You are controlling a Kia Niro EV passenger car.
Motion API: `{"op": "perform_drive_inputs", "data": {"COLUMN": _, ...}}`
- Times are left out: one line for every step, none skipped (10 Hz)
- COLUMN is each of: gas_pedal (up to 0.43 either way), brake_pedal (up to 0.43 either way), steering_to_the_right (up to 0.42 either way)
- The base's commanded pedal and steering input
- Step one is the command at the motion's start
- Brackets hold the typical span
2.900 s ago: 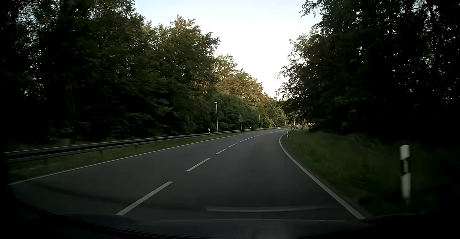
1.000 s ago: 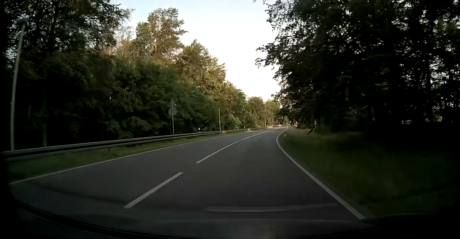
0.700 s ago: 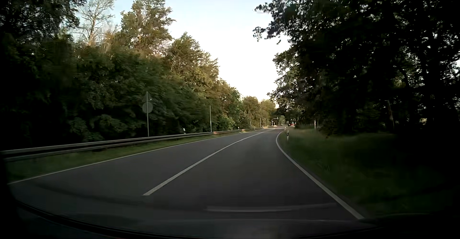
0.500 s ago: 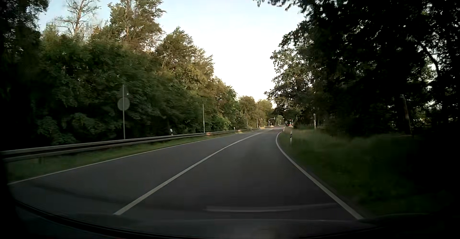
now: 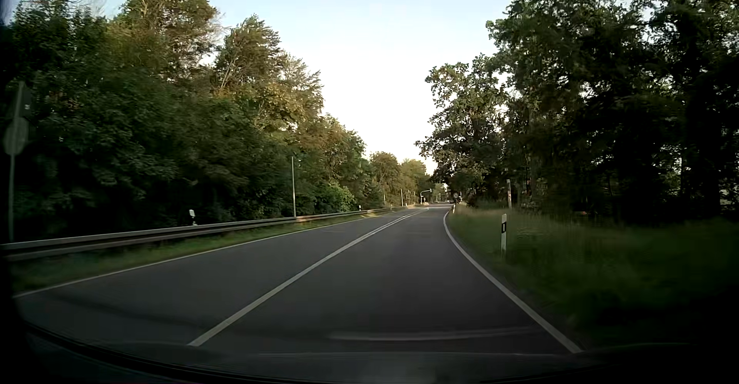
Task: Follow the waypoints while adhering to traffic rules and regulations
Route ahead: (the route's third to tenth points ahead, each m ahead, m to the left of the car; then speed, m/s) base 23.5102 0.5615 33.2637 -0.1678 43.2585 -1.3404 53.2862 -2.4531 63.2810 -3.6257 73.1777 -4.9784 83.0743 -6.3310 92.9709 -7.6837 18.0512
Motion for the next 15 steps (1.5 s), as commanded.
{"op": "perform_drive_inputs", "data": {"gas_pedal": 0.110, "brake_pedal": 0.012, "steering_to_the_right": 0.014}}
{"op": "perform_drive_inputs", "data": {"gas_pedal": 0.110, "brake_pedal": 0.012, "steering_to_the_right": 0.014}}
{"op": "perform_drive_inputs", "data": {"gas_pedal": 0.110, "brake_pedal": 0.012, "steering_to_the_right": 0.014}}
{"op": "perform_drive_inputs", "data": {"gas_pedal": 0.110, "brake_pedal": 0.012, "steering_to_the_right": 0.014}}
{"op": "perform_drive_inputs", "data": {"gas_pedal": 0.110, "brake_pedal": 0.012, "steering_to_the_right": 0.014}}
{"op": "perform_drive_inputs", "data": {"gas_pedal": 0.110, "brake_pedal": 0.012, "steering_to_the_right": 0.014}}
{"op": "perform_drive_inputs", "data": {"gas_pedal": 0.110, "brake_pedal": 0.012, "steering_to_the_right": 0.014}}
{"op": "perform_drive_inputs", "data": {"gas_pedal": 0.110, "brake_pedal": 0.012, "steering_to_the_right": 0.013}}
{"op": "perform_drive_inputs", "data": {"gas_pedal": 0.110, "brake_pedal": 0.012, "steering_to_the_right": 0.013}}
{"op": "perform_drive_inputs", "data": {"gas_pedal": 0.110, "brake_pedal": 0.012, "steering_to_the_right": 0.013}}
{"op": "perform_drive_inputs", "data": {"gas_pedal": 0.110, "brake_pedal": 0.012, "steering_to_the_right": 0.013}}
{"op": "perform_drive_inputs", "data": {"gas_pedal": 0.110, "brake_pedal": 0.012, "steering_to_the_right": 0.013}}
{"op": "perform_drive_inputs", "data": {"gas_pedal": 0.110, "brake_pedal": 0.012, "steering_to_the_right": 0.012}}
{"op": "perform_drive_inputs", "data": {"gas_pedal": 0.110, "brake_pedal": 0.012, "steering_to_the_right": 0.012}}
{"op": "perform_drive_inputs", "data": {"gas_pedal": 0.110, "brake_pedal": 0.012, "steering_to_the_right": 0.012}}
